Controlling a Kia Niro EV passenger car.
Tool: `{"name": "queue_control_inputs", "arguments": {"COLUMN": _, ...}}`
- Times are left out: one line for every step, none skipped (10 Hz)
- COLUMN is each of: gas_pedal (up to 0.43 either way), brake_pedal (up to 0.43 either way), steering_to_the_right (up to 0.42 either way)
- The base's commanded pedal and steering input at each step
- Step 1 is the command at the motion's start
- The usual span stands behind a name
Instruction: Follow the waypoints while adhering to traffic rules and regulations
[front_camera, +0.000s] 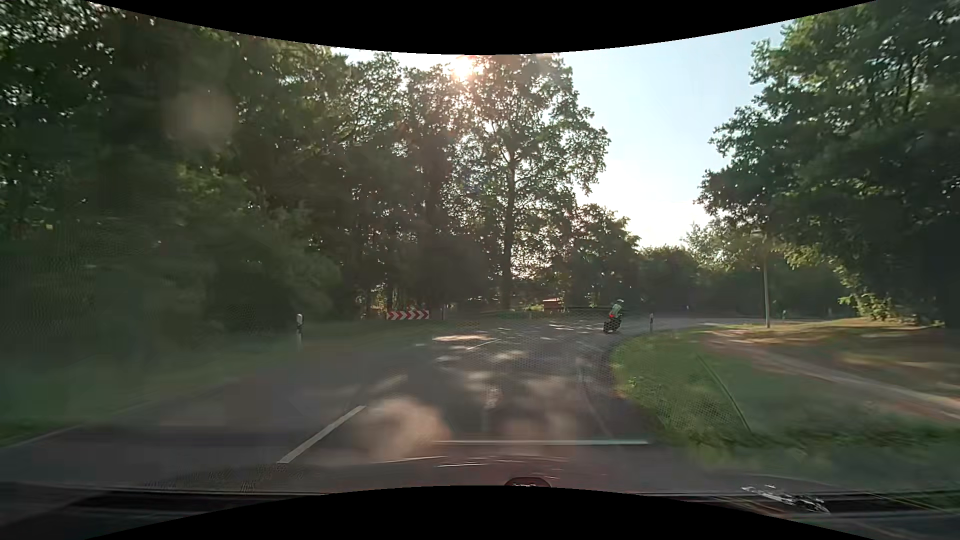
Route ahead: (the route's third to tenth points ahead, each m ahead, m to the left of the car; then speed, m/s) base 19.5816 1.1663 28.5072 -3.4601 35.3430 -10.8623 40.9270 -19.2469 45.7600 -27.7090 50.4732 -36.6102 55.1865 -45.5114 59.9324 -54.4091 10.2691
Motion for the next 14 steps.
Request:
{"name": "queue_control_inputs", "arguments": {"gas_pedal": 0.157, "brake_pedal": 0.000, "steering_to_the_right": 0.078}}
{"name": "queue_control_inputs", "arguments": {"gas_pedal": 0.157, "brake_pedal": 0.000, "steering_to_the_right": 0.073}}
{"name": "queue_control_inputs", "arguments": {"gas_pedal": 0.157, "brake_pedal": 0.000, "steering_to_the_right": 0.070}}
{"name": "queue_control_inputs", "arguments": {"gas_pedal": 0.157, "brake_pedal": 0.000, "steering_to_the_right": 0.070}}
{"name": "queue_control_inputs", "arguments": {"gas_pedal": 0.157, "brake_pedal": 0.000, "steering_to_the_right": 0.071}}
{"name": "queue_control_inputs", "arguments": {"gas_pedal": 0.157, "brake_pedal": 0.000, "steering_to_the_right": 0.071}}
{"name": "queue_control_inputs", "arguments": {"gas_pedal": 0.157, "brake_pedal": 0.000, "steering_to_the_right": 0.074}}
{"name": "queue_control_inputs", "arguments": {"gas_pedal": 0.157, "brake_pedal": 0.000, "steering_to_the_right": 0.080}}
{"name": "queue_control_inputs", "arguments": {"gas_pedal": 0.150, "brake_pedal": 0.000, "steering_to_the_right": 0.089}}
{"name": "queue_control_inputs", "arguments": {"gas_pedal": 0.150, "brake_pedal": 0.000, "steering_to_the_right": 0.100}}
{"name": "queue_control_inputs", "arguments": {"gas_pedal": 0.150, "brake_pedal": 0.000, "steering_to_the_right": 0.103}}
{"name": "queue_control_inputs", "arguments": {"gas_pedal": 0.150, "brake_pedal": 0.000, "steering_to_the_right": 0.103}}
{"name": "queue_control_inputs", "arguments": {"gas_pedal": 0.150, "brake_pedal": 0.000, "steering_to_the_right": 0.104}}
{"name": "queue_control_inputs", "arguments": {"gas_pedal": 0.150, "brake_pedal": 0.000, "steering_to_the_right": 0.110}}
